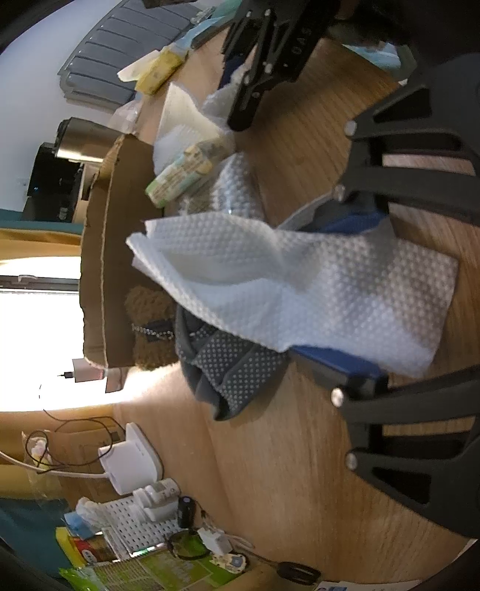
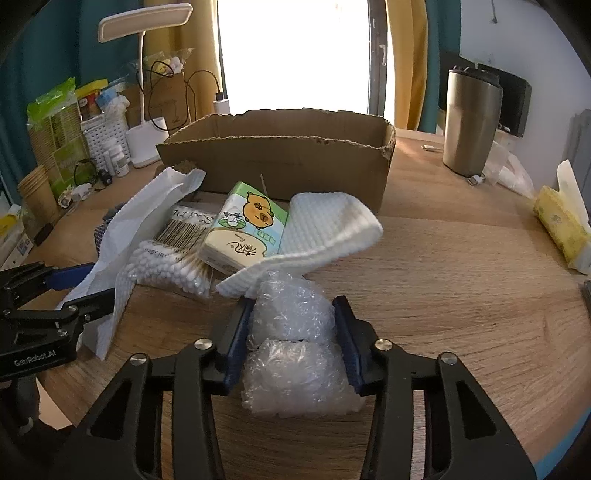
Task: Organize soft objects
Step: 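Grasp the white textured wipe with the left tool while the right tool grasps the bubble-wrap bundle, then drop the wipe into the box with the left tool while the right tool drops the bubble wrap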
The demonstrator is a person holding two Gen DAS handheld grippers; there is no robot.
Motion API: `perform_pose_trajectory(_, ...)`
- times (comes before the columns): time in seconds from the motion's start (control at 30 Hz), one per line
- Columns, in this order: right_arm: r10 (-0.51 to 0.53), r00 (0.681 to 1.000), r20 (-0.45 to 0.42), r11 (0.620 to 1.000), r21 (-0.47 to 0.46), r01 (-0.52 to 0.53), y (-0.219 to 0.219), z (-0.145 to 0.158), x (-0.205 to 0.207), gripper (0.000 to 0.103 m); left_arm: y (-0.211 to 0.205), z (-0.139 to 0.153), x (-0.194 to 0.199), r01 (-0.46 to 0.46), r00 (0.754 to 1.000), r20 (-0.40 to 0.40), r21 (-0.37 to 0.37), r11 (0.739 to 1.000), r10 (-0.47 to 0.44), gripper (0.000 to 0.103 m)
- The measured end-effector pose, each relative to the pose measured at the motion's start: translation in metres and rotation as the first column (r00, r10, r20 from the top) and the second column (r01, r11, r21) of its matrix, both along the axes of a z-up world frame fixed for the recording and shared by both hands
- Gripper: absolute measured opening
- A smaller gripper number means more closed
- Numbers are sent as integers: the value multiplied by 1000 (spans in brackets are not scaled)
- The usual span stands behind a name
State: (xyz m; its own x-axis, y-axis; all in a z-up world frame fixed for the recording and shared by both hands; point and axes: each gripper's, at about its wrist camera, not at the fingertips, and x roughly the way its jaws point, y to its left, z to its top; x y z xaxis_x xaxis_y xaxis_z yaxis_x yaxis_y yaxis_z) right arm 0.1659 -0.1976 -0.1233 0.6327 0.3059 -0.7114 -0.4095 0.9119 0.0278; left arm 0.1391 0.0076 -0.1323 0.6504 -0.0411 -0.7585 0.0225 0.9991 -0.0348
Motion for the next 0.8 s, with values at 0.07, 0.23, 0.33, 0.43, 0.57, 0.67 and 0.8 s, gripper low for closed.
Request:
perform_pose_trajectory(0.07,4,1000,6,1000,1,-4,-1,2,-1,44,-1,1,-1,10,1000,3,-6,1000,-10,33)
perform_pose_trajectory(0.23,0,999,45,1000,8,-1,-7,14,-6,43,-6,5,-6,40,999,9,-33,999,-39,25)
perform_pose_trajectory(0.33,-8,997,71,1000,18,7,-12,23,-9,43,-6,7,-8,43,999,14,-49,998,-43,22)
perform_pose_trajectory(0.43,-15,995,97,1000,23,13,-17,31,-13,43,-7,10,-10,45,999,22,-60,997,-44,16)
perform_pose_trajectory(0.57,-26,992,122,999,25,23,-23,40,-17,43,-9,17,-16,56,997,49,-73,996,-53,10)
perform_pose_trajectory(0.67,-37,990,136,999,26,34,-27,45,-18,43,-12,26,-19,69,995,79,-74,995,-63,9)
perform_pose_trajectory(0.8,-46,986,157,999,24,42,-31,52,-20,43,-13,34,-20,81,991,110,-75,994,-72,9)
